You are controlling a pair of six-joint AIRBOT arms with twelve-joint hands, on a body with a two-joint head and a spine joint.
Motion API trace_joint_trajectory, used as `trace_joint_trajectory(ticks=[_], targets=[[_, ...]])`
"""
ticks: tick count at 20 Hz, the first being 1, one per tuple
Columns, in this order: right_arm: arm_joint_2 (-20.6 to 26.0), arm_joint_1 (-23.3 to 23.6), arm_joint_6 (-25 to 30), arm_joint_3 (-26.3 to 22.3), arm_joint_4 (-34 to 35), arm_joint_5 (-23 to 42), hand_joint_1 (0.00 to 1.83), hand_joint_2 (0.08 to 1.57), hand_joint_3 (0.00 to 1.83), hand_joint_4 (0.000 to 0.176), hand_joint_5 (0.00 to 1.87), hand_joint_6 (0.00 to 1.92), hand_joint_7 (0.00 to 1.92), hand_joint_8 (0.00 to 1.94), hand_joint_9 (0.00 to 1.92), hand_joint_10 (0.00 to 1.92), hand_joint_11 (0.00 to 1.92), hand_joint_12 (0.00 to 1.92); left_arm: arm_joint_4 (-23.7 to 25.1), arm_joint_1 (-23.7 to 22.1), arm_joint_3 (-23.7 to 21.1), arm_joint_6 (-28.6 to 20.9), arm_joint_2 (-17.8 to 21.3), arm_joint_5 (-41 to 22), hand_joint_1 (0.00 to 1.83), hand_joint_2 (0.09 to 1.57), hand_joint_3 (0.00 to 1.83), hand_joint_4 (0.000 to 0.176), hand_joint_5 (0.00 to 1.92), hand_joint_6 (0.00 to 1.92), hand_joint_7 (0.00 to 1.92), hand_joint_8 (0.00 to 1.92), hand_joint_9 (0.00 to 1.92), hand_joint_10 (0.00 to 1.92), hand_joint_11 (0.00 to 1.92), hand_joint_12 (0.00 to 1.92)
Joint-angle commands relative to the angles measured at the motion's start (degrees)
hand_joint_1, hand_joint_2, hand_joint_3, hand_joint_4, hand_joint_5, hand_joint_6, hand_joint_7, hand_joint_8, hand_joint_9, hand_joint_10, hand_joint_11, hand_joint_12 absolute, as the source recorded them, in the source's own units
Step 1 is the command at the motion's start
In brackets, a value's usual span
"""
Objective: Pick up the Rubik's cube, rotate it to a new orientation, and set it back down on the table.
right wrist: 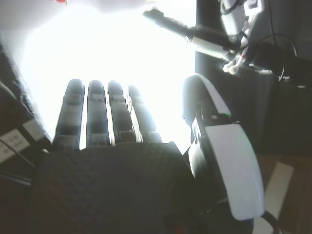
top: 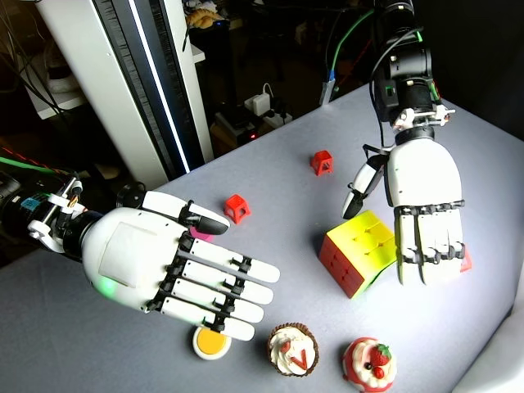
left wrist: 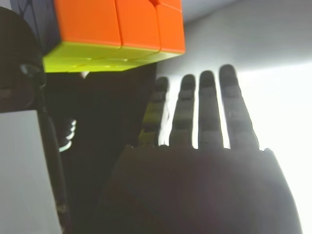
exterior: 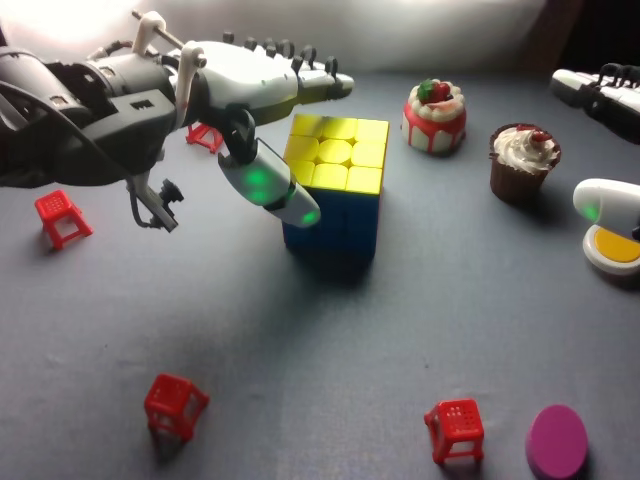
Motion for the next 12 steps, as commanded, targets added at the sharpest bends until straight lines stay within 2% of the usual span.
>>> trace_joint_trajectory(ticks=[1,3,5,6,9,10,11,12], targets=[[-0.17,0.26,0.36,0.18,0.21,7.14,0.24,1.39,0.0,0.0,0.0,0.0,0.0,0.0,0.0,0.0,0.0,0.0,-0.27,-0.19,0.48,-0.68,-0.69,-5.63,0.65,0.9,0.0,0.078,0.0,0.0,0.0,0.0,0.02,0.01,0.0,0.76],[-0.2,0.1,0.36,0.18,0.28,7.17,0.23,1.38,0.0,0.0,0.0,0.0,0.0,0.0,0.0,0.0,0.0,0.0,-0.27,0.18,1.08,-1.43,-1.34,-5.52,0.66,0.91,0.01,0.073,0.0,0.0,0.0,0.0,0.02,0.01,0.0,0.78],[-0.2,0.06,0.36,0.18,0.33,7.18,0.24,1.39,0.0,0.0,0.0,0.0,0.0,0.0,0.0,0.0,0.0,0.0,-0.27,0.24,1.25,-1.6,-1.55,-5.46,0.66,0.91,0.0,0.078,0.0,0.0,0.0,0.0,0.01,0.01,0.0,0.67],[-0.23,0.01,0.36,0.18,0.35,7.21,0.25,1.4,0.0,0.0,0.0,0.0,0.0,0.0,0.0,0.0,0.0,0.0,-0.27,0.26,1.34,-1.67,-1.62,-5.44,0.68,0.91,0.0,0.065,0.0,0.0,0.0,0.0,0.0,0.0,0.0,0.59],[-0.26,-0.05,0.36,0.18,0.38,7.26,0.19,1.4,0.0,0.0,0.0,0.0,0.0,0.0,0.0,0.0,0.0,0.0,-0.27,0.28,1.58,-1.73,-1.87,-5.34,0.69,0.91,0.0,0.067,0.0,0.0,0.0,0.0,0.0,0.0,0.0,0.62],[-0.29,-0.05,0.36,0.18,0.38,7.33,0.19,1.4,0.0,0.0,0.0,0.0,0.0,0.0,0.0,0.0,0.0,0.0,-0.27,0.28,1.71,-1.73,-2.02,-5.24,0.68,0.91,0.0,0.072,0.0,0.0,0.0,0.0,0.03,0.01,0.0,0.72],[-0.3,-0.06,0.36,0.18,0.38,7.4,0.22,1.4,0.0,0.0,0.0,0.0,0.0,0.0,0.0,0.0,0.0,0.0,-0.25,0.28,1.9,-1.71,-2.25,-5.02,0.68,0.91,0.0,0.063,0.01,0.0,0.02,0.0,0.08,0.02,0.0,0.87],[-0.3,-0.08,0.36,0.18,0.38,7.42,0.23,1.4,0.0,0.0,0.0,0.0,0.0,0.0,0.0,0.0,0.0,0.0,-0.2,0.29,1.97,-1.71,-2.34,-4.97,0.7,0.93,0.0,0.045,0.03,0.01,0.07,0.01,0.14,0.04,0.0,1.02]])
